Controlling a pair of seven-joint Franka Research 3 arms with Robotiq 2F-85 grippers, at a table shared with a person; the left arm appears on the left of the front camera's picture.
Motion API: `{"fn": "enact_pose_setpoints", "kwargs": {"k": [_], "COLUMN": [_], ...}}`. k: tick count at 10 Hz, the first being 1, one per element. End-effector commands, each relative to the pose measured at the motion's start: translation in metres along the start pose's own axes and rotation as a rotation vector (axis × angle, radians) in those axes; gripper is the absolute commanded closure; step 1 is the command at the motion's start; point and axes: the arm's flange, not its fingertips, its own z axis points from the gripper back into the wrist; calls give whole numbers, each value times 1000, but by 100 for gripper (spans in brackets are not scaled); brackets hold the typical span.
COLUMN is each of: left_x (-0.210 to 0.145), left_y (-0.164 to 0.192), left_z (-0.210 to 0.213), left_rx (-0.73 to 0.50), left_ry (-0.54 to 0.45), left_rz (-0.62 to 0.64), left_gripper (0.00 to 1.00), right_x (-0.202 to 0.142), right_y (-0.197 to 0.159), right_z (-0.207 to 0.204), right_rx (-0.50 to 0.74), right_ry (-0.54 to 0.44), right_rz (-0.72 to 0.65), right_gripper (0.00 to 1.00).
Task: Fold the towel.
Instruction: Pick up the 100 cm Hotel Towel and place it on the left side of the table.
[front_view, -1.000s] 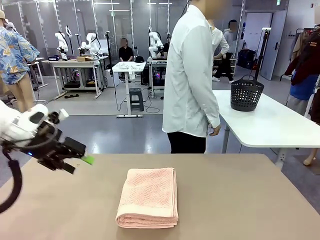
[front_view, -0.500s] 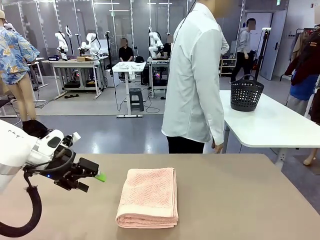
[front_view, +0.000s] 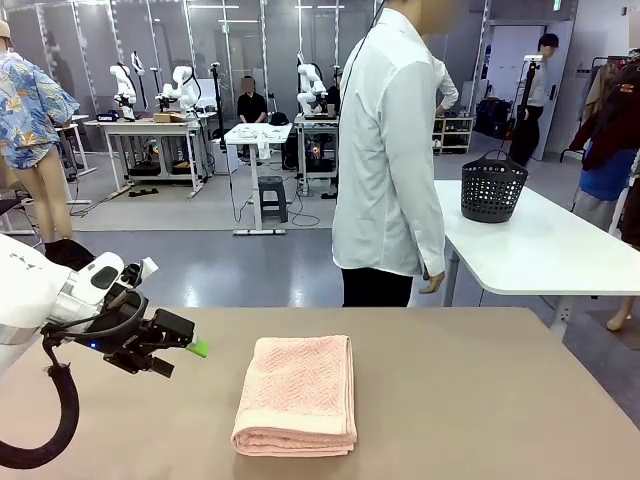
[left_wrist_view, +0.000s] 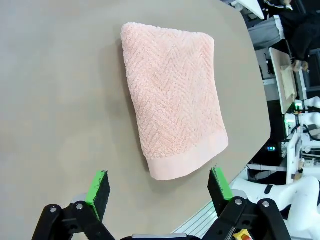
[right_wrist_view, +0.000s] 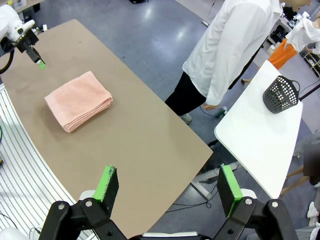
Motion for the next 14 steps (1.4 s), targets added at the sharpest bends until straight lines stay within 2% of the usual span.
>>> {"fn": "enact_pose_setpoints", "kwargs": {"k": [1,2,5,9,14], "left_x": [1,0,11,12,27], "left_y": [-4,0,11,26,32], "left_z": [2,0,-39,-82,-131], "left_rx": [-7,0,-53,-136,-138], "left_ry": [12,0,71,78,60], "left_rz": [14,0,-49,26,72], "left_gripper": [0,0,0,0,0], "right_x": [0,0,0,0,0], "right_y": [1,1,1,1,1], "right_z": [0,0,0,0,0], "right_rx": [-1,-1,-1,-1,-1], "right_ry": [0,0,0,0,0], "right_rz": [-3,-3,-3,-3,-3], "right_gripper": [0,0,0,0,0]}}
